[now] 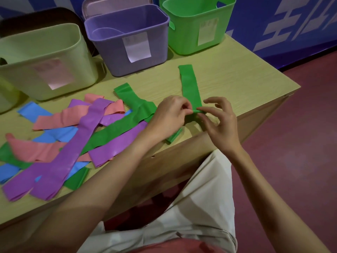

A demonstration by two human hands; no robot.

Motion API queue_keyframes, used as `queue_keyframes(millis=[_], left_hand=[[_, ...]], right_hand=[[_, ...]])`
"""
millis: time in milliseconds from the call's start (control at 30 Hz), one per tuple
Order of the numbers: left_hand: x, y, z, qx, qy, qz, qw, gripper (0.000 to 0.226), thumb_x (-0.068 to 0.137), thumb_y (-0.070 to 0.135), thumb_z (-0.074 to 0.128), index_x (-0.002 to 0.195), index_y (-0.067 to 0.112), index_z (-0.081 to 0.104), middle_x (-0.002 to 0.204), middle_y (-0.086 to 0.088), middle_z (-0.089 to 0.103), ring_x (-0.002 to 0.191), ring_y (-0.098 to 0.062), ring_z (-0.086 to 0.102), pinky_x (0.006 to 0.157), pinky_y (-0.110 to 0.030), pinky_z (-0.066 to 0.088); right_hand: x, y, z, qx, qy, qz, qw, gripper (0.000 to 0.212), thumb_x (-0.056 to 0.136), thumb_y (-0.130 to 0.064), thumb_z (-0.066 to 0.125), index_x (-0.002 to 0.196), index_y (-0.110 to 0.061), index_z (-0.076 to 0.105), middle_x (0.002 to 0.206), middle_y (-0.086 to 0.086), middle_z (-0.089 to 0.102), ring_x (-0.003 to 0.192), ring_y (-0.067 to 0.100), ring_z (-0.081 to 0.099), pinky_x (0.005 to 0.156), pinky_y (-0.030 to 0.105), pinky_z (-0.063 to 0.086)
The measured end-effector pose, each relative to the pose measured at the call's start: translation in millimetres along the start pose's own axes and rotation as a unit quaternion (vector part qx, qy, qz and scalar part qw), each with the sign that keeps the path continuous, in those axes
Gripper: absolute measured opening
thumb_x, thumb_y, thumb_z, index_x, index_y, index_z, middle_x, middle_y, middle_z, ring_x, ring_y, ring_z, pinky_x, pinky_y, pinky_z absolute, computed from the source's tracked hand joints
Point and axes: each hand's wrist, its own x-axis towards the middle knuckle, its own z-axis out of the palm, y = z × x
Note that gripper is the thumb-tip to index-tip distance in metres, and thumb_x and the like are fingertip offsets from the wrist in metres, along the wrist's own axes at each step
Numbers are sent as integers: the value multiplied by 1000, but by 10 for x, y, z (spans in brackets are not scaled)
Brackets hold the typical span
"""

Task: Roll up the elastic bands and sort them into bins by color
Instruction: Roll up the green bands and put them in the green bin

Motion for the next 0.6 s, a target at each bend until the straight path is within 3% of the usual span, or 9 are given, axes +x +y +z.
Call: queue_keyframes(millis=[100,200,267,467,600], left_hand=[[-94,-28,-260,-61,15,-32,998,9,87,12,66,92,10,73,83,6,65,78,-8,58,74,-17,43],[-223,-118,-501,-114,12,-46,992,13,85,10,67,85,22,70,77,10,66,75,1,59,74,-17,46],[-315,-182,-647,-142,20,-49,988,17,84,7,68,81,23,67,76,8,66,73,0,59,74,-21,47],[-533,-275,-851,-251,52,-64,964,11,86,0,64,87,10,67,76,7,64,68,8,56,68,-9,41],[-596,-354,-843,-278,72,-66,956,14,87,8,63,84,21,65,79,8,63,73,3,56,69,-12,41]], right_hand=[[70,-286,26,82,-8,29,996,17,87,-13,68,102,-9,73,93,9,61,90,22,59,78,31,49],[109,-571,95,158,-6,42,986,16,85,-10,71,101,-10,72,91,7,65,85,13,60,77,20,47],[127,-727,150,197,-13,60,978,15,84,-8,71,99,-11,70,90,5,67,82,8,60,77,20,48],[198,-1040,290,282,-28,92,955,11,87,-5,65,95,-12,67,88,-3,67,80,8,60,76,22,49],[174,-1129,354,263,-10,66,963,11,87,-6,66,96,-12,68,88,2,69,80,18,62,75,28,51]])
